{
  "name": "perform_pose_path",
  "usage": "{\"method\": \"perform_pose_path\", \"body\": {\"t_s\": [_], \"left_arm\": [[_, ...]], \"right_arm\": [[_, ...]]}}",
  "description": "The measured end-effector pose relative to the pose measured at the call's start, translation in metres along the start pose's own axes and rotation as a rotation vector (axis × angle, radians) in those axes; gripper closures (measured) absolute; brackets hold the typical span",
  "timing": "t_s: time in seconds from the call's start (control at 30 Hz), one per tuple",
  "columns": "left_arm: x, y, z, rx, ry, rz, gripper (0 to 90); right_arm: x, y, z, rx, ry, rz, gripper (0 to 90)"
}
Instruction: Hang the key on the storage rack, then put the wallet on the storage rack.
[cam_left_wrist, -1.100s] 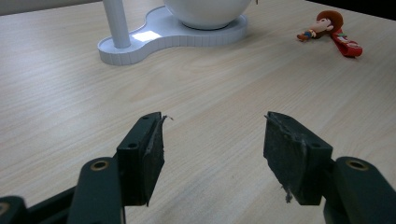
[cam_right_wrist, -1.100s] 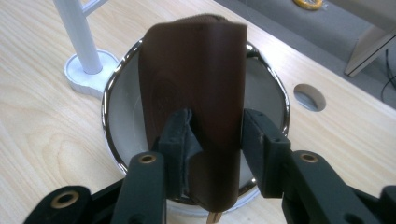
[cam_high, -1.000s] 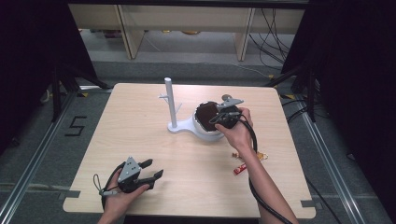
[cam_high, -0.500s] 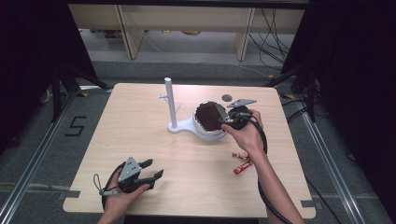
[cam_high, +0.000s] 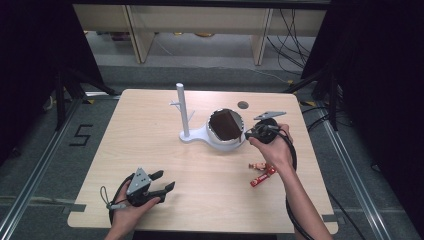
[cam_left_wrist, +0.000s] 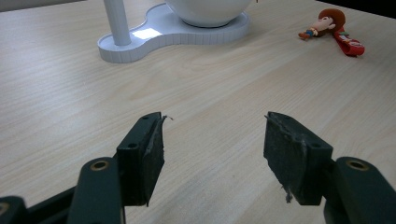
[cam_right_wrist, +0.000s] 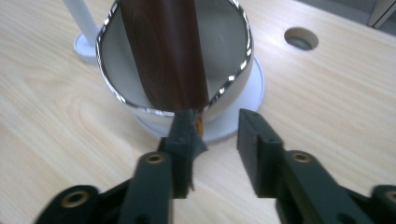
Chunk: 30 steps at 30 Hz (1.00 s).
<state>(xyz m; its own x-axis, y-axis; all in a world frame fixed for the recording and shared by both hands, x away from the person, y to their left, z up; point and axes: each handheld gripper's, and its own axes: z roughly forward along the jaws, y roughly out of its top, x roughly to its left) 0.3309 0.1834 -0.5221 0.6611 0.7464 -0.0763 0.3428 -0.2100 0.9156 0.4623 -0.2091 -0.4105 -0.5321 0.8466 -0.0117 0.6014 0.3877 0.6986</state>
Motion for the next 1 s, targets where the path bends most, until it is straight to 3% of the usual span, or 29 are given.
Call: {"method": "perform_pose_path", "body": {"t_s": [0.17, 0.4, 0.43, 0.5, 0.7, 1.0], "left_arm": [[0.001, 0.001, 0.001, 0.004, 0.002, 0.005, 37.7], [0.002, 0.001, 0.003, 0.002, -0.008, -0.007, 37.9], [0.002, 0.001, 0.002, 0.005, -0.001, -0.004, 37.9], [0.002, 0.002, 0.003, 0.003, -0.004, -0.003, 38.0], [0.001, 0.001, 0.002, -0.003, -0.002, 0.001, 38.1], [0.002, 0.001, 0.003, -0.005, -0.005, -0.001, 38.1]], "right_arm": [[-0.007, -0.012, -0.008, 0.047, -0.030, 0.011, 90.0], [-0.024, -0.029, -0.015, 0.065, -0.061, 0.060, 90.0], [-0.024, -0.031, -0.016, 0.071, -0.057, 0.090, 90.0], [-0.027, -0.035, -0.019, 0.088, -0.067, 0.103, 88.8], [-0.033, -0.043, -0.023, 0.120, -0.042, 0.153, 82.9], [-0.047, -0.057, -0.021, 0.179, -0.052, 0.211, 79.3]]}}
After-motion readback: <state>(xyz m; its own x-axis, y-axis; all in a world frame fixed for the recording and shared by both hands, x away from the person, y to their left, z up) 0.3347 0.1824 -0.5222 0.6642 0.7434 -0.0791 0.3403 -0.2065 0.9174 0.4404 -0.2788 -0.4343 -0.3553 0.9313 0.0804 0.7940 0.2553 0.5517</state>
